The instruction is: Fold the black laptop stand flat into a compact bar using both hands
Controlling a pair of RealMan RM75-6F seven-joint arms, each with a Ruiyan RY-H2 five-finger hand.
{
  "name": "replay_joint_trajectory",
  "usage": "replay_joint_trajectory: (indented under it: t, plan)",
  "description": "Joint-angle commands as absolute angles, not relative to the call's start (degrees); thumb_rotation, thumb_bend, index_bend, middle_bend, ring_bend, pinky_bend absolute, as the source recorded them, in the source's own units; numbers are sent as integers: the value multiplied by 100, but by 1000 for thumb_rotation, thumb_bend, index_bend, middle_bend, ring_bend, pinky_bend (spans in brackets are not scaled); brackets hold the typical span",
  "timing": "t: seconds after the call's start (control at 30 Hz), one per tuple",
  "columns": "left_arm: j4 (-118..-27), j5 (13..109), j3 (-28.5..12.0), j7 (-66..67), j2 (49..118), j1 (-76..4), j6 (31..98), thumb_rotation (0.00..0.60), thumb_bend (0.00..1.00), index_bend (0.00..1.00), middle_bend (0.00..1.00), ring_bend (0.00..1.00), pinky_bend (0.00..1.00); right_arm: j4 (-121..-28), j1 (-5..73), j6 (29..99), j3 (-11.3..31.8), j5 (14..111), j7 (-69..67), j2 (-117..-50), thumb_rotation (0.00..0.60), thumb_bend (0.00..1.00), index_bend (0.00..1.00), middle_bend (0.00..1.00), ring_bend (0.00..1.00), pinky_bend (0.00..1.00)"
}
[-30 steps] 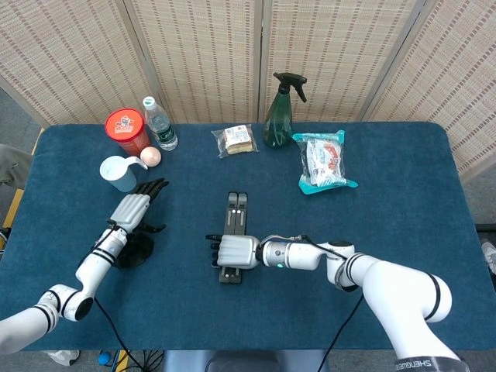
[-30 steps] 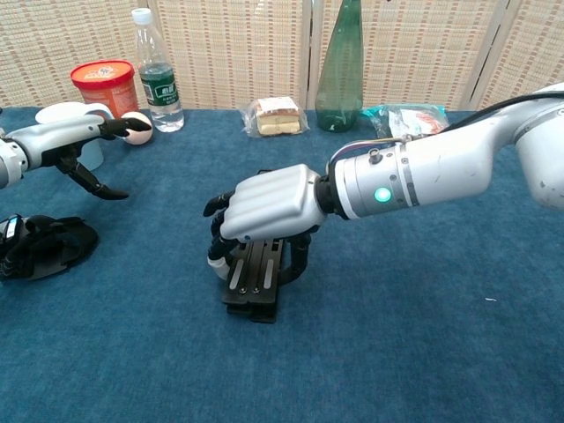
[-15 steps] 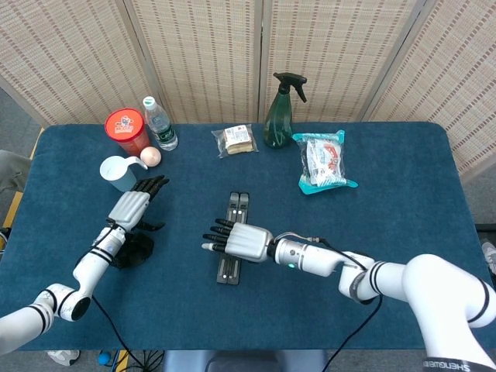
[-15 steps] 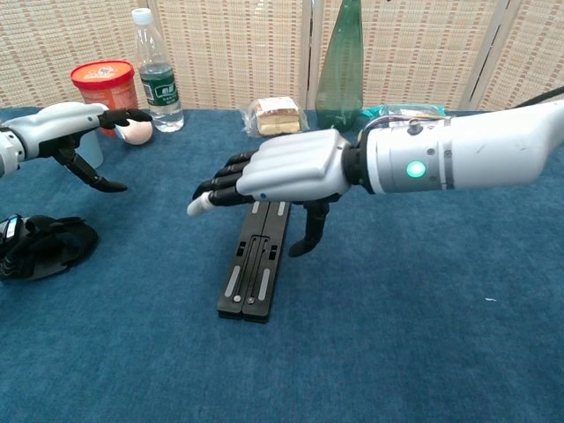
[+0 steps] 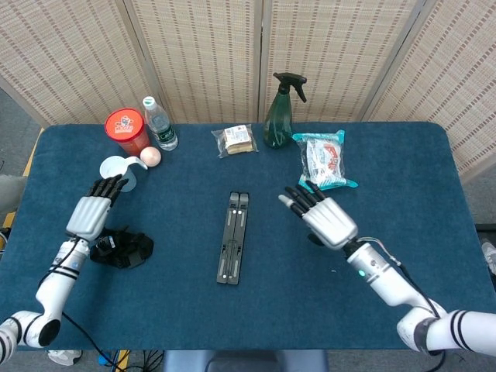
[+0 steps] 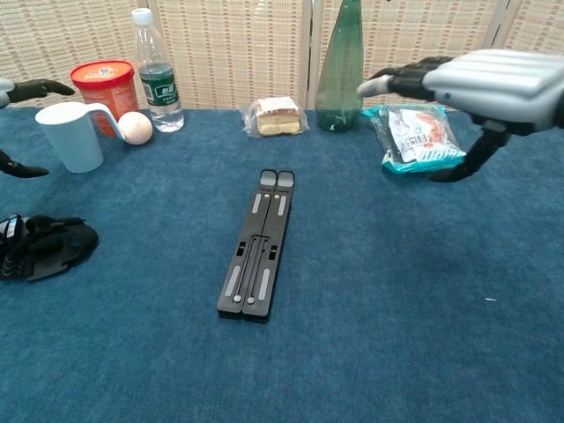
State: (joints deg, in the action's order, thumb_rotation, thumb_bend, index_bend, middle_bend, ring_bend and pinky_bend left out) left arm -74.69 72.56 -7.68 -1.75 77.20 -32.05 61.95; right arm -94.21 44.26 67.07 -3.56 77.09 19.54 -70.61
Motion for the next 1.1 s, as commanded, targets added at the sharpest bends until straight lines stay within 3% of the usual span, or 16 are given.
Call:
replay_joint_trajectory:
  t: [0.03,0.3,0.6,1.1]
  plan:
    - [-8001,6879,-733,184,7338,-2748,6586,600,173,0,5,10,4,-9794,3838,7176,-438,7405,2084,-6615,600,132,0,18,0,0]
    - [-8809,6811,-485,525,6813,-1915,7501,600,173,3,5,10,4,-10007,2733,8010,-688,7156,2149,-6183,600,131,0,19,0,0]
    - [-9522,7258,-230,855,6645,-1233,8458,600,173,4,6,10,3,-10159,1610,8971,-747,7134,2135,-6209,600,132,0,21,0,0]
    - [-9930,7625,-113,1231,6635,-875,8719,600,173,5,7,10,3,-10344,1090,9088,-579,7610,2280,-6056,600,131,0,33,0,0]
